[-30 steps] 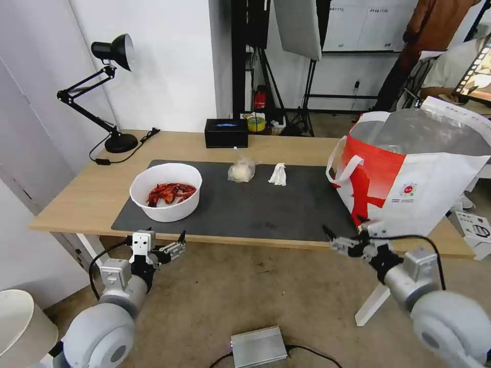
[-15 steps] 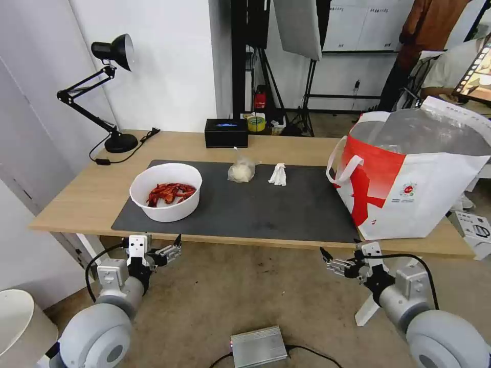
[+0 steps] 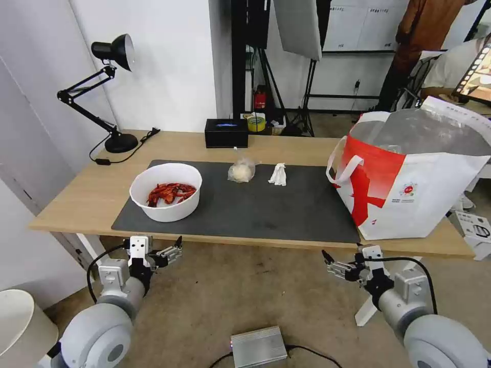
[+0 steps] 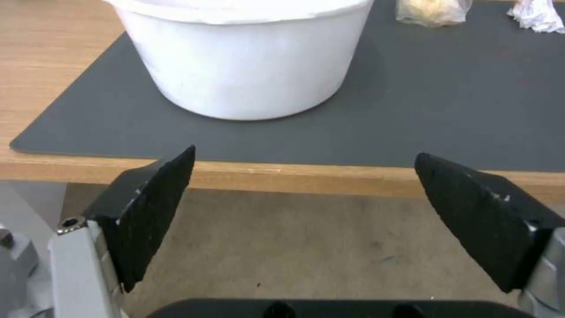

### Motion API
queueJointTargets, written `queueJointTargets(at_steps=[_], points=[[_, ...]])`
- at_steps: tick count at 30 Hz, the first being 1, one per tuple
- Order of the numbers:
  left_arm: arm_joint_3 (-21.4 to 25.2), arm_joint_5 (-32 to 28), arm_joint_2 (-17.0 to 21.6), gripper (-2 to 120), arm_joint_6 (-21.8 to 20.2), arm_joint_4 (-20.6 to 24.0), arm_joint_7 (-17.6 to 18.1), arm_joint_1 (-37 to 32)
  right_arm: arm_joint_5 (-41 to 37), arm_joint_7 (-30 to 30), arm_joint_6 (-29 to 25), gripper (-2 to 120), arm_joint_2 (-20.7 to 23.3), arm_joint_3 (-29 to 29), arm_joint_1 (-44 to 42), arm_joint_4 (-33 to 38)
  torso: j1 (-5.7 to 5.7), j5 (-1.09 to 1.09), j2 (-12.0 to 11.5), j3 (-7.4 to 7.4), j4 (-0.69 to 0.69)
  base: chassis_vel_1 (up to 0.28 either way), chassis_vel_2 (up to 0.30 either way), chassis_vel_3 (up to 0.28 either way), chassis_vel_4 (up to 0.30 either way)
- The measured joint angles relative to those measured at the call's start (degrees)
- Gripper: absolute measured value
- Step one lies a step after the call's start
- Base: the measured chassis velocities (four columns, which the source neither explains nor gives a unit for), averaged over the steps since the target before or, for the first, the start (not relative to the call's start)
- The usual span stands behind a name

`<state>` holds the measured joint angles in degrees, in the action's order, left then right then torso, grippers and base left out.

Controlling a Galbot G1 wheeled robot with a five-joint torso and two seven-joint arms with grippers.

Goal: Pick up the trash from the table and place it into the takeout bag.

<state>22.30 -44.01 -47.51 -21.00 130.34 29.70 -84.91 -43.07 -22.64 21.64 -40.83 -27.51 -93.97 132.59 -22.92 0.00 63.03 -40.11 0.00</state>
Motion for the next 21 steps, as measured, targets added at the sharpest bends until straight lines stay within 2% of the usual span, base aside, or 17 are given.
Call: queueJointTargets(at_steps=[9,12,15,16,17,20,21], points=[[-0.2,0.1,-0.2,100,0.0,0.0,0.0,-0.2,-0.2,-1.5,2.5,100,-0.4,0.8,0.8,1.0,0.0,0.0,0.0,0.0,0.0,0.0,0.0,0.0,0.0],[-0.3,0.1,-0.3,100,0.0,0.0,0.0,0.0,-1.0,-1.5,1.2,100,-0.6,1.5,2.0,0.9,0.0,0.0,0.0,0.0,-0.01,0.0,0.0,0.0,0.0],[-0.4,0.1,-0.3,100,0.0,-0.1,0.0,0.2,-3.6,1.4,-3.6,100,-0.7,3.1,5.6,-0.1,0.0,0.0,0.0,0.0,-0.01,0.0,0.0,0.0,0.0],[-0.4,0.1,-0.3,100,0.0,-0.1,0.0,0.2,-3.6,1.4,-3.6,100,-0.7,3.1,5.6,-0.1,0.0,0.0,0.0,0.0,-0.01,0.0,0.0,0.0,0.0],[-0.5,0.1,-0.3,100,0.0,-0.1,0.0,0.4,-4.8,3.8,-5.8,100,-0.7,4.1,8.5,-0.8,0.0,0.0,0.0,0.0,0.01,0.0,0.0,0.0,0.0],[-2.1,-0.3,0.2,100,0.0,-0.8,0.1,1.8,-5.7,5.4,-7.1,100,-0.5,4.6,11.2,-1.5,0.0,0.01,0.0,0.0,0.05,0.0,0.0,0.0,0.0],[-3.5,-0.6,0.8,100,0.0,-1.6,0.0,3.2,-5.9,5.6,-7.2,100,-0.5,4.7,12.5,-1.9,0.0,-0.01,0.0,0.0,-0.01,0.0,0.0,0.0,0.0]])
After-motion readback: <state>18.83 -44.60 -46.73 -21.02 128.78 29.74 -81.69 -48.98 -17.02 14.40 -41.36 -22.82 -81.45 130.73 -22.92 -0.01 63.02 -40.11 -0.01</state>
